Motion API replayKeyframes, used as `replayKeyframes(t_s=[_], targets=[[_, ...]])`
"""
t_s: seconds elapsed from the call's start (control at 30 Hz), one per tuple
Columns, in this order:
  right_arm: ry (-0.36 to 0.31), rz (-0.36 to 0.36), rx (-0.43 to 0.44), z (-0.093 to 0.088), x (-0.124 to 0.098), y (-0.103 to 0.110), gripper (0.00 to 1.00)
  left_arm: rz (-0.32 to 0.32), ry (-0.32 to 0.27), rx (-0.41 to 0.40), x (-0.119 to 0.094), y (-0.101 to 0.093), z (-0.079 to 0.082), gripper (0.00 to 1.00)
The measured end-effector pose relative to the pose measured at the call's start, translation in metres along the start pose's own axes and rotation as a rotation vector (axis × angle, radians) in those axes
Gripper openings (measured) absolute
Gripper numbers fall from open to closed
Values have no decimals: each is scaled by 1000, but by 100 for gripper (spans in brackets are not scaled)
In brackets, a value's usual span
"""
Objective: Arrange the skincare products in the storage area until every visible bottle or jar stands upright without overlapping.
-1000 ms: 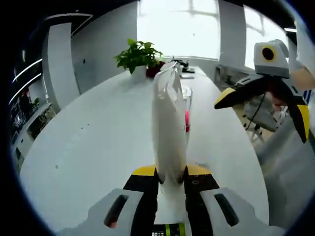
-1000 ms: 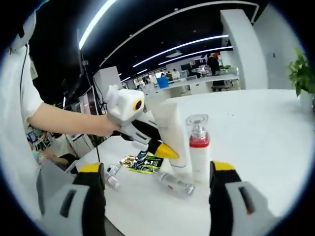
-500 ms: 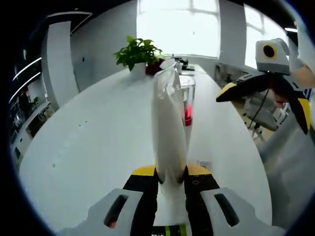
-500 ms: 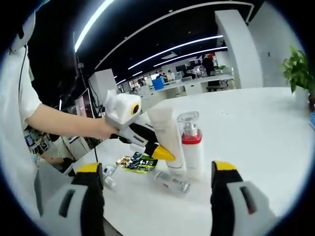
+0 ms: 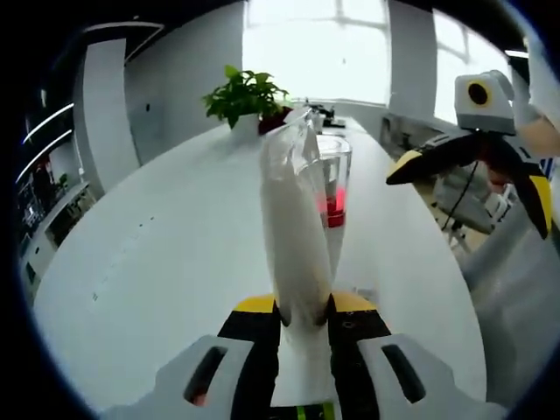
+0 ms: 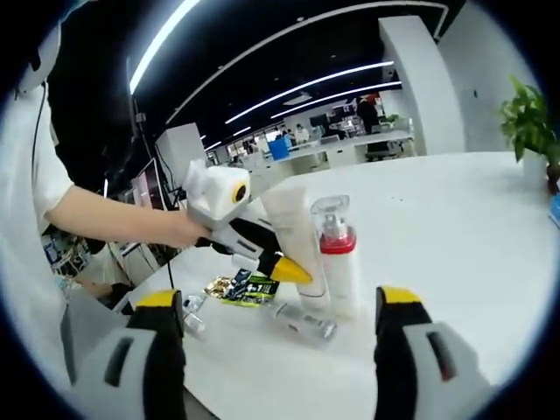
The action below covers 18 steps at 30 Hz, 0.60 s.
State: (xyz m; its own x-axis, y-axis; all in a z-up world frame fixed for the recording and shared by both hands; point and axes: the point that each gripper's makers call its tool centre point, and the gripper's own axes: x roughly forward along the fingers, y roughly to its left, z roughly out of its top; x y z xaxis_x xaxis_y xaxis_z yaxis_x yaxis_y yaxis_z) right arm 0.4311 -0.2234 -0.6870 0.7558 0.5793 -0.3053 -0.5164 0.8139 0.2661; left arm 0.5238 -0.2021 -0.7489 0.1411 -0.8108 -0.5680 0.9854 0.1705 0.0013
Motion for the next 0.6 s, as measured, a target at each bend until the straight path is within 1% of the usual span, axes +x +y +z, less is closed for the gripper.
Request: replayKeyframes(t_s=[0.17, 0.6], targets=[[1, -1, 5, -1, 0, 0, 91, -5, 13, 2, 1, 0, -1, 17], [-6, -6, 9, 0, -1, -1, 91, -11, 21, -1, 2, 0, -2, 17]])
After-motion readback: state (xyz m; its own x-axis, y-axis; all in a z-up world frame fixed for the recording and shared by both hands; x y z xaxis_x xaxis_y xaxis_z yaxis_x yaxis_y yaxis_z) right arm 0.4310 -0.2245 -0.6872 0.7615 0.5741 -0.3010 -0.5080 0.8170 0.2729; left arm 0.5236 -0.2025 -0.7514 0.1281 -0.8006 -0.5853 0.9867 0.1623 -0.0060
